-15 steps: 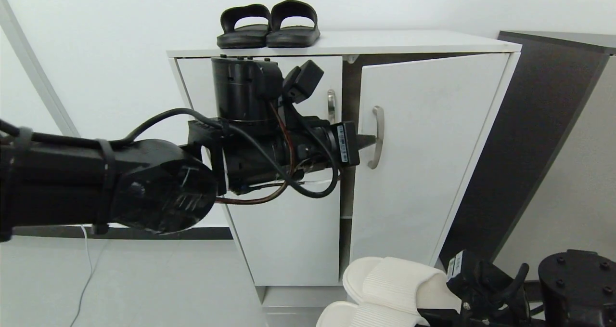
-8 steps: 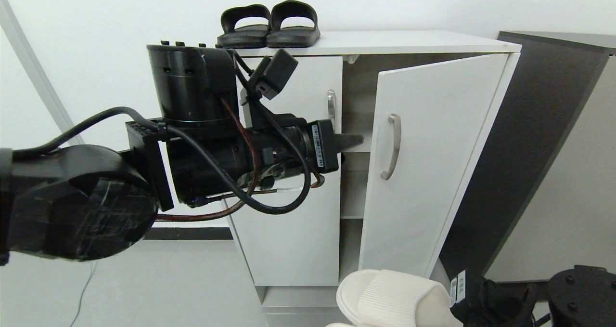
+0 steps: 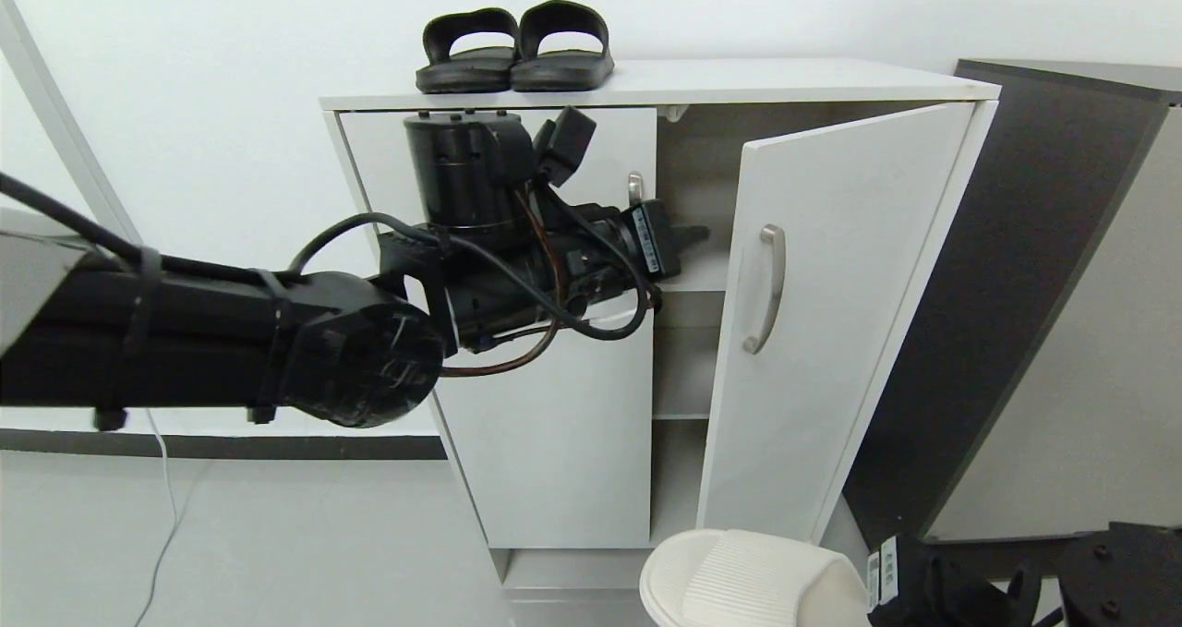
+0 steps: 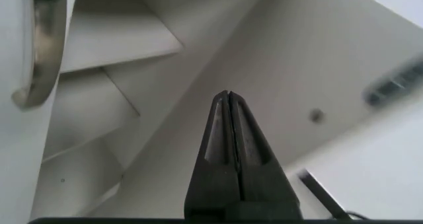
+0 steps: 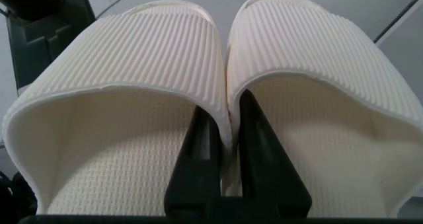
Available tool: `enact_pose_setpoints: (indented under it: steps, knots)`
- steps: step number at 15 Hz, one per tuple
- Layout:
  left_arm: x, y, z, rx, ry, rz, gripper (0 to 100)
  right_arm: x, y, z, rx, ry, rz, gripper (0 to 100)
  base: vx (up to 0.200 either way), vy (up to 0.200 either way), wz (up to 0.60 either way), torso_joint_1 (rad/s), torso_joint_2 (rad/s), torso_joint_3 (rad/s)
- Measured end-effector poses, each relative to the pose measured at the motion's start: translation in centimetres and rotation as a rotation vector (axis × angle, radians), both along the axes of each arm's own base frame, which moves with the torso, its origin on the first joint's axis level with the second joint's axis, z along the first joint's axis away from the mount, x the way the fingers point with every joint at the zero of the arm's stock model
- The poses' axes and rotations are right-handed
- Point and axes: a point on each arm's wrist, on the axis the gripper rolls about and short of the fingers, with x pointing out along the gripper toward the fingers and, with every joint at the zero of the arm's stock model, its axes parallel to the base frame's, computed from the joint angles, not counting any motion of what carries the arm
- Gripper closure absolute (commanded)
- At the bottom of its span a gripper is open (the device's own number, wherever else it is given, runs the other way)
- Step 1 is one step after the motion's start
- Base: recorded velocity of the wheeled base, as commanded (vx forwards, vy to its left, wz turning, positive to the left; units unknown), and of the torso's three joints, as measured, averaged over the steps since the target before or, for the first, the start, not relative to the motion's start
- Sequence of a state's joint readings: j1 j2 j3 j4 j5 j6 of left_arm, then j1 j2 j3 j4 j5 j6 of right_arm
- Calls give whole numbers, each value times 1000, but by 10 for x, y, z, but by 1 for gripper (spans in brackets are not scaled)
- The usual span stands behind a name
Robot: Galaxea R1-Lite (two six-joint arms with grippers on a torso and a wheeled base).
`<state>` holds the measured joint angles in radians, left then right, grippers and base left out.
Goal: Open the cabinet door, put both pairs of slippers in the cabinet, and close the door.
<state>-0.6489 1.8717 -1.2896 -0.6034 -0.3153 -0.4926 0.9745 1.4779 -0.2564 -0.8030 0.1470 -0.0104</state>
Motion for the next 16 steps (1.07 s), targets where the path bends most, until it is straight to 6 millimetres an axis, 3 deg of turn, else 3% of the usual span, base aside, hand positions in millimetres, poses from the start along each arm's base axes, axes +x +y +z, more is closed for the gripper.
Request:
enact_pose_setpoints:
  steps: [2,6,10,12,16]
  knots:
    - [11,-8,-6,-1,13,4,100,-1,0,-1,-3,2,5,100,0,0,0,0,0,0]
    - [18,-17,-20,16,27,-4,100,-5,1,-3,-12,5,23,100,-200,0,0,1,2,0]
    - [-7,-42,-24,-22,-53,-95,100,-8,1,-5,-19,9,41,100,-200,0,0,-2,4,2]
    - [-23,-54,-27,-17,-59,-145,100,-10,0,-6,-24,9,46,100,0,0,0,0,0,0]
    - [-22,-51,-28,-10,-57,-133,100,-10,0,-7,-30,4,49,100,0,0,0,0,0,0]
